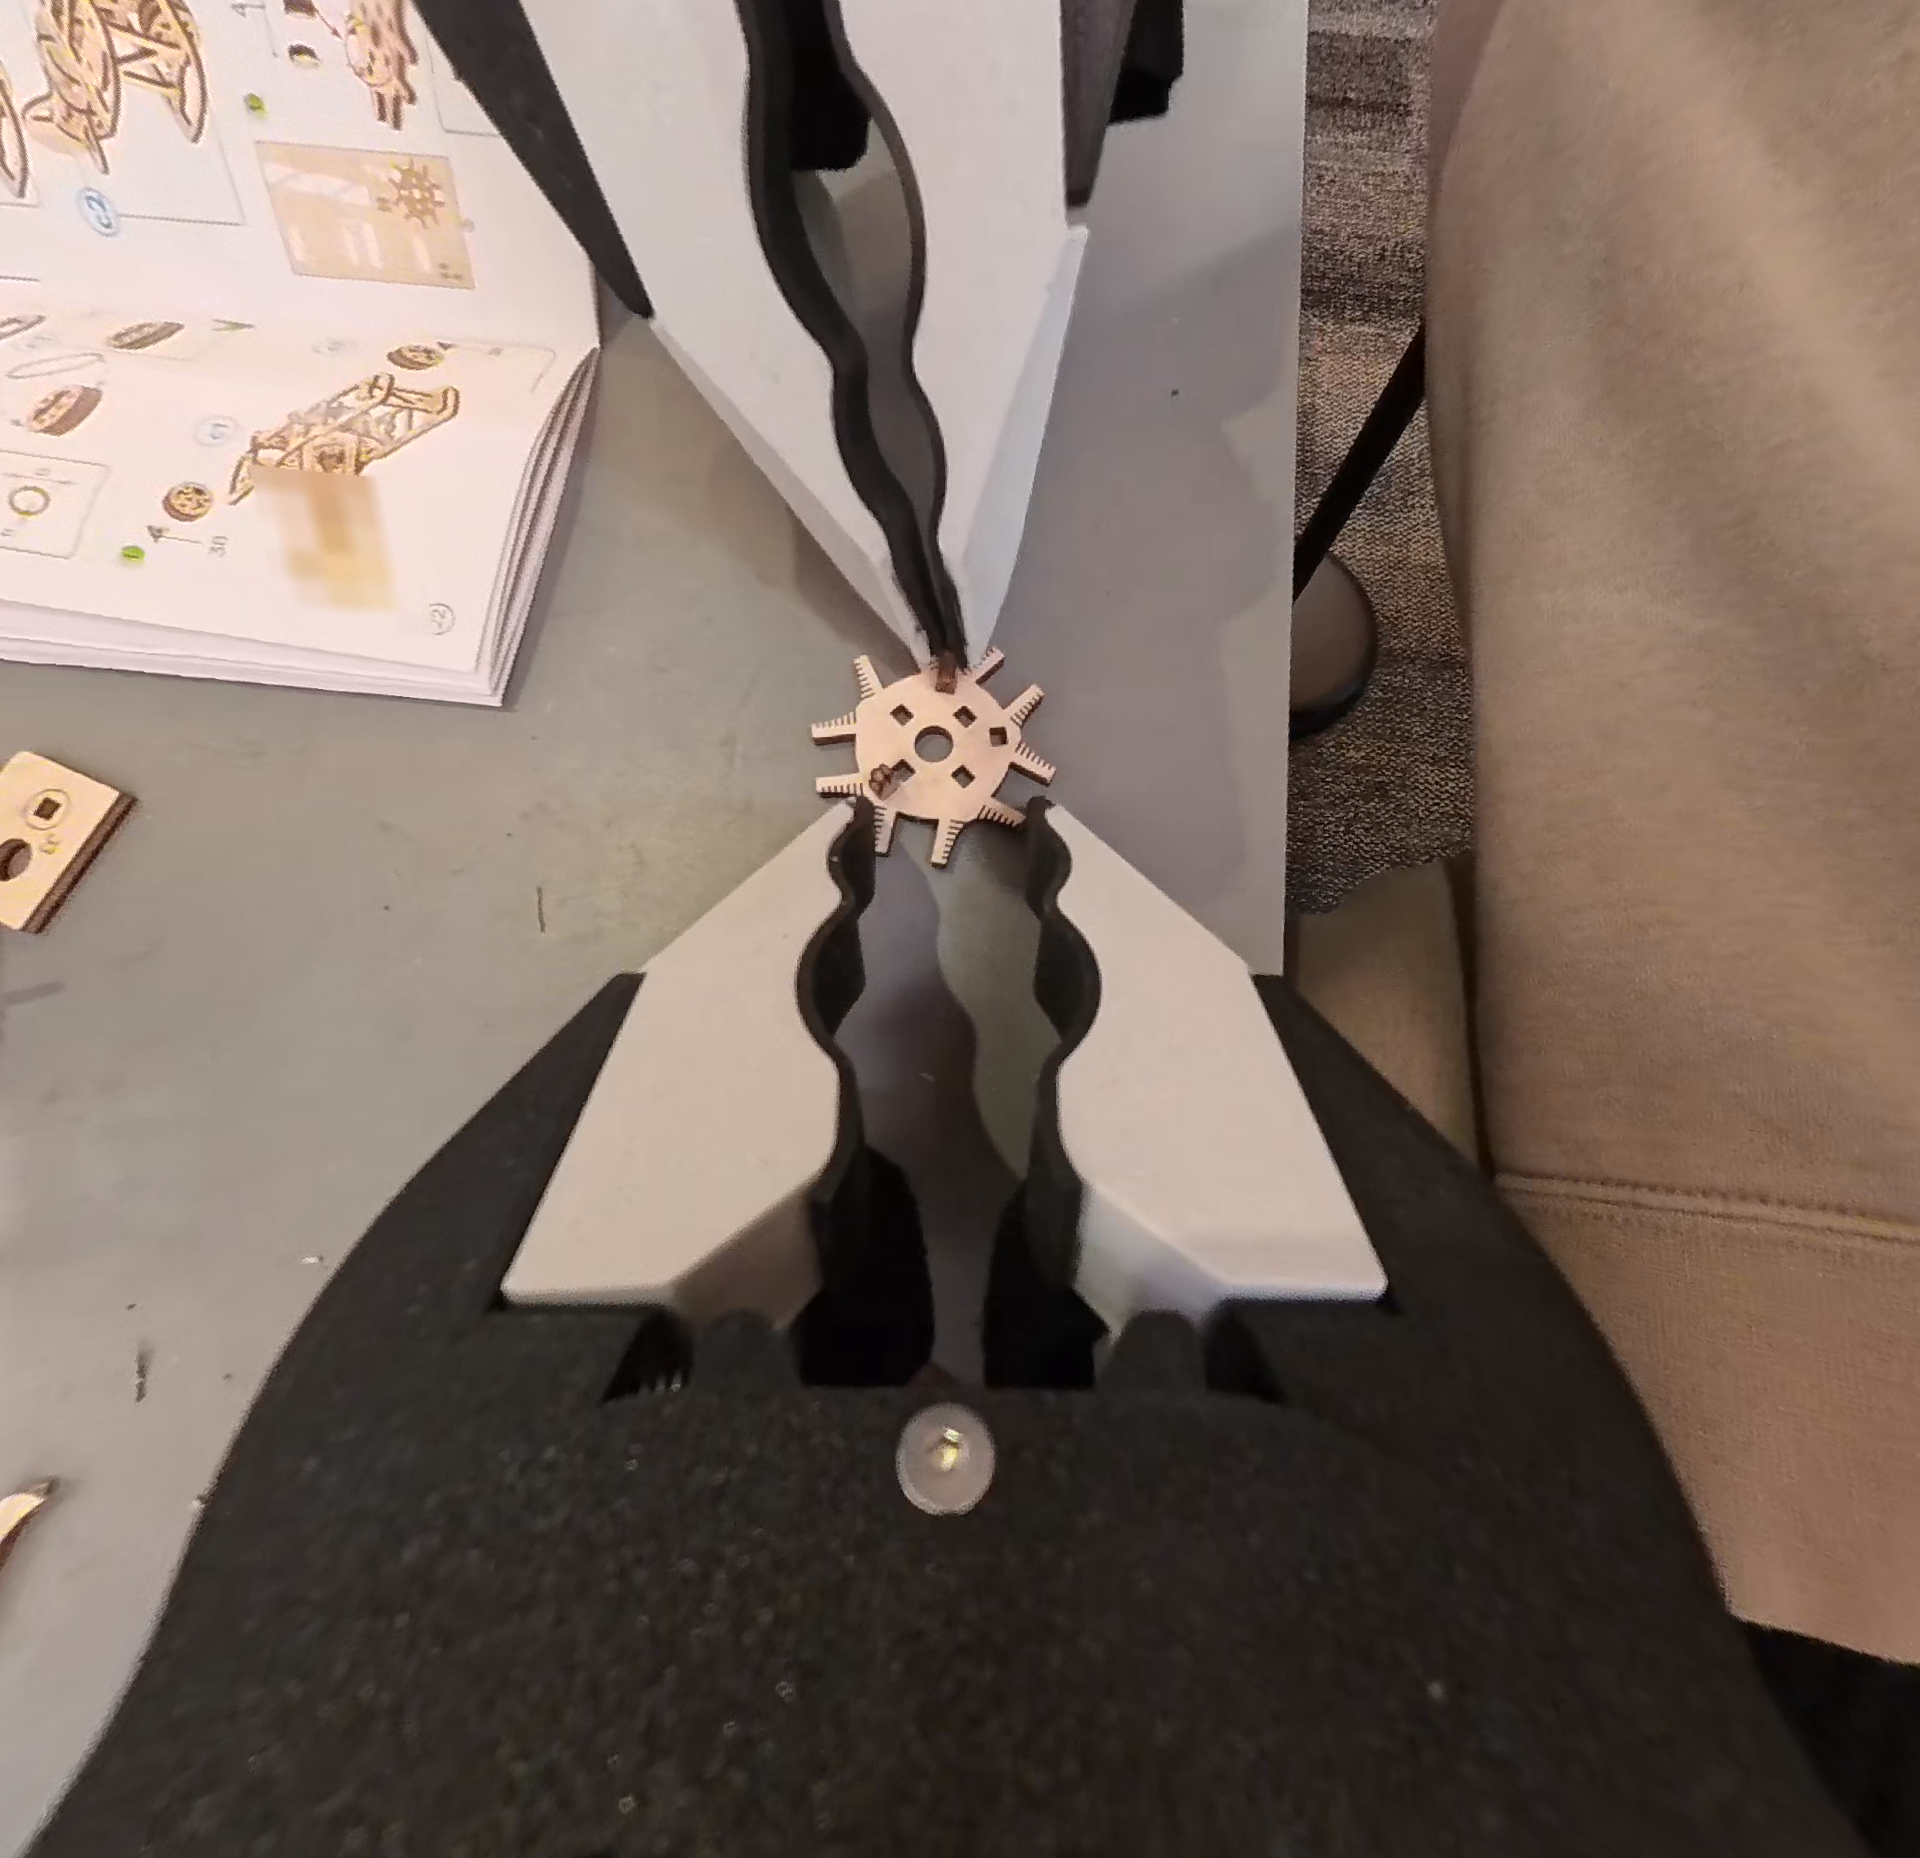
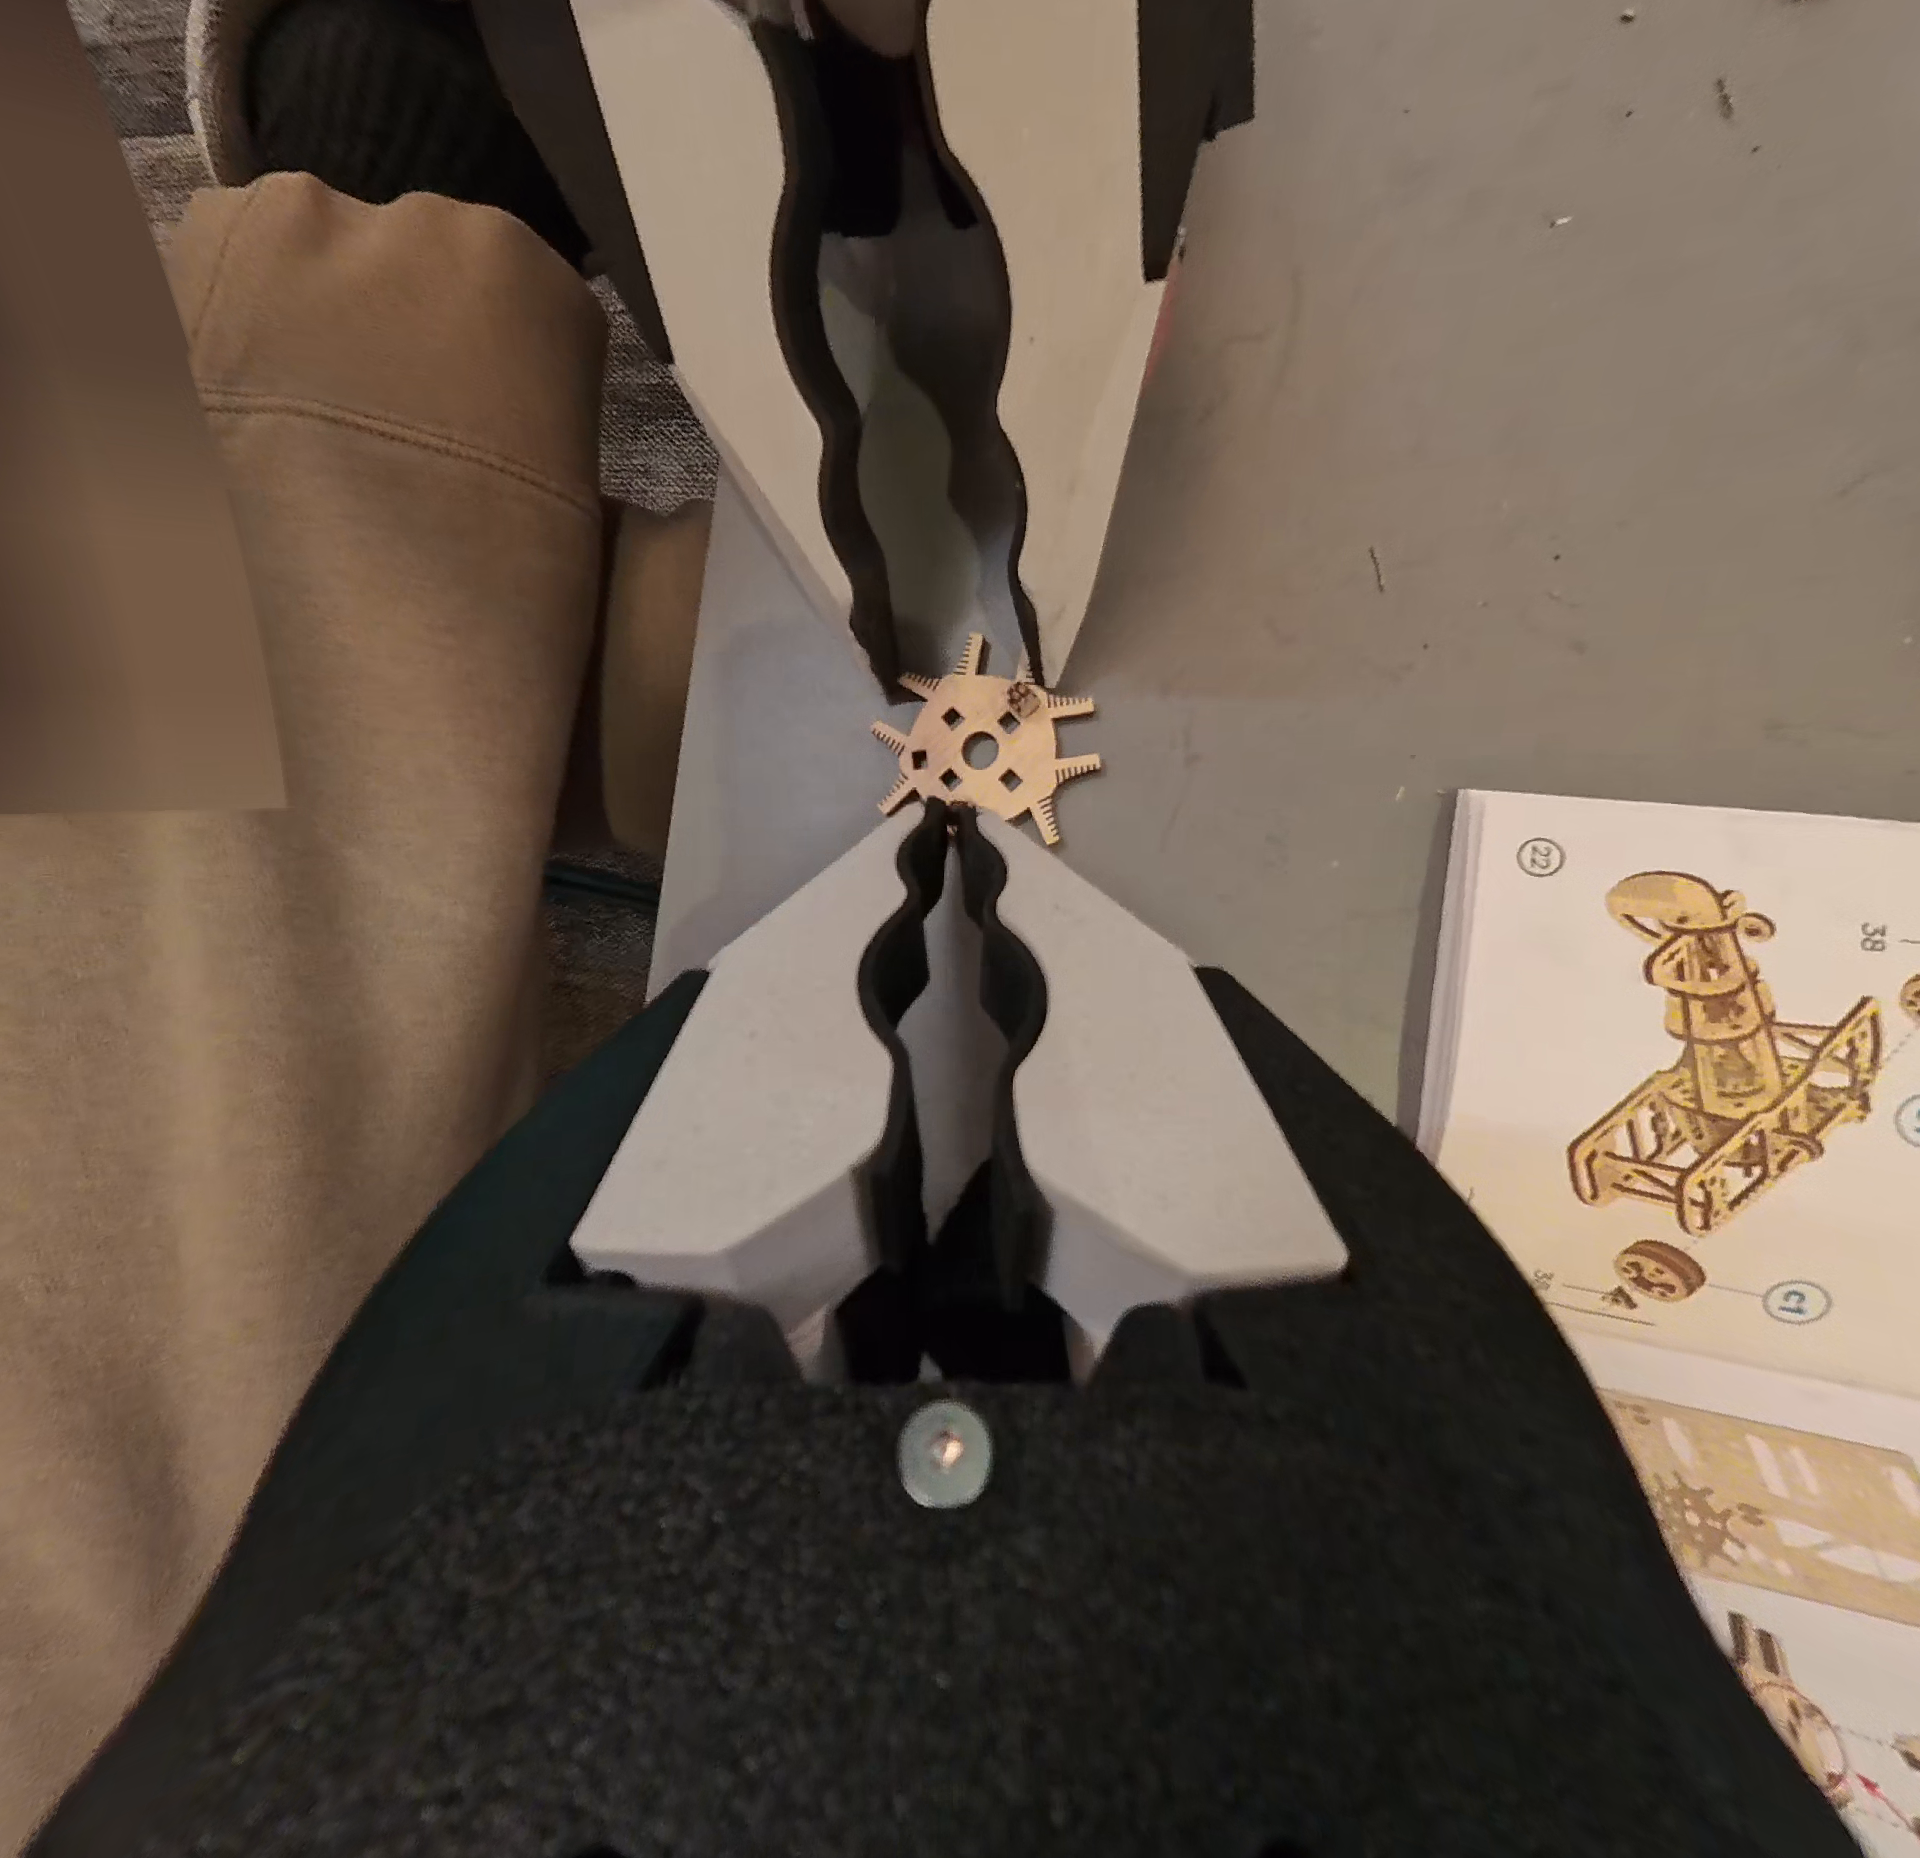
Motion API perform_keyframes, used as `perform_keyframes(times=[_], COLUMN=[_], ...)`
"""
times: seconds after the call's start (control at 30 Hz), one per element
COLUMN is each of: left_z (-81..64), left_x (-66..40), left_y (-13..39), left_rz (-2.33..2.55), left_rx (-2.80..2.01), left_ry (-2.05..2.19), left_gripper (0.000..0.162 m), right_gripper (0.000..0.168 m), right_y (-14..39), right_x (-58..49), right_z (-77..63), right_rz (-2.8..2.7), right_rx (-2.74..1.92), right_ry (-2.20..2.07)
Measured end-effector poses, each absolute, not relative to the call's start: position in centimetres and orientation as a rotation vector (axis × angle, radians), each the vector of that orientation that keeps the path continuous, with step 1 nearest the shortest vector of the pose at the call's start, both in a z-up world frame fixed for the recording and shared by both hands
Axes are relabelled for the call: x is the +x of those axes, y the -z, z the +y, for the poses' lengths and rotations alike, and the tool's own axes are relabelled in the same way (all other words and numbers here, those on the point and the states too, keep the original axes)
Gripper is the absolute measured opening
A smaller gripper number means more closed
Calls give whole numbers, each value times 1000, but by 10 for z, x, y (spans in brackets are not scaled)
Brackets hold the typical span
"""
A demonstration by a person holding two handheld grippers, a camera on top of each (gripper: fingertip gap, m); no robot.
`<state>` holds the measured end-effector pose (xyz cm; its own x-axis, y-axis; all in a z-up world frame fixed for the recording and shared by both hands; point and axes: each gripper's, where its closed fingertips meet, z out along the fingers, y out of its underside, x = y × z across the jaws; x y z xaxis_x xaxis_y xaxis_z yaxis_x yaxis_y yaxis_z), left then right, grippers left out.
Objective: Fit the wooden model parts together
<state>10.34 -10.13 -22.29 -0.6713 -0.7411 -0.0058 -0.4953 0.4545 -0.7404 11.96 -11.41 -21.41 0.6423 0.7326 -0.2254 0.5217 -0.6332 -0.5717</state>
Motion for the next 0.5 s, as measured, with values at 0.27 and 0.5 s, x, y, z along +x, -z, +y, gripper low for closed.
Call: perform_keyframes(times=[0.27,0.5], left_z=[-101,-101], left_x=[103,104], left_y=[223,223], left_rz=[2381,2384], left_rx=[-1052,-1052], left_ry=[1050,1054], left_gripper=[27,27], right_gripper=[1,1], right_y=[215,216], right_x=[119,118], right_z=[-113,-112], right_rz=[-1011,-997], right_rx=[-2434,-2436], right_ry=[-595,-600])
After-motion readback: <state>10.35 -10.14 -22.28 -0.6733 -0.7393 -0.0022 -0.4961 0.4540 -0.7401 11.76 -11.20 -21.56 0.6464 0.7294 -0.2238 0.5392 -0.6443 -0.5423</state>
